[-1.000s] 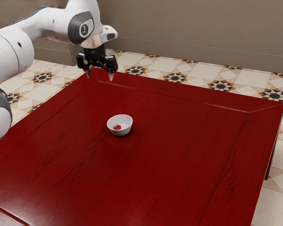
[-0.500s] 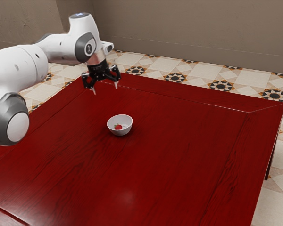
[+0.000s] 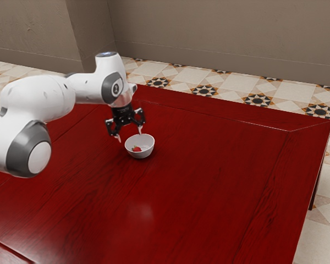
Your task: Take strawberry from the bowl
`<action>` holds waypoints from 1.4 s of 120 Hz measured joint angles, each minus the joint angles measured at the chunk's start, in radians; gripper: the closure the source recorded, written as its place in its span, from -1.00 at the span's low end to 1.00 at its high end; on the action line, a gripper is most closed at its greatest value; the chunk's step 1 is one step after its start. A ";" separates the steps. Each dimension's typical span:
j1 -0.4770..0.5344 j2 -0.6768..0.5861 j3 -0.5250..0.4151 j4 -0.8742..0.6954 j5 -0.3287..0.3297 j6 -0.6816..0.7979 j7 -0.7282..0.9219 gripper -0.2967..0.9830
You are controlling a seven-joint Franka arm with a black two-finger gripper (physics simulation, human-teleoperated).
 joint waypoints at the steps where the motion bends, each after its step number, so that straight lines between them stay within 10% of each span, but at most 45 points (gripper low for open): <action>1: 0.000 0.001 0.000 0.001 0.000 0.000 -0.002 -0.35; 168: 0.001 0.146 -0.030 0.091 -0.008 0.085 -0.139 0.07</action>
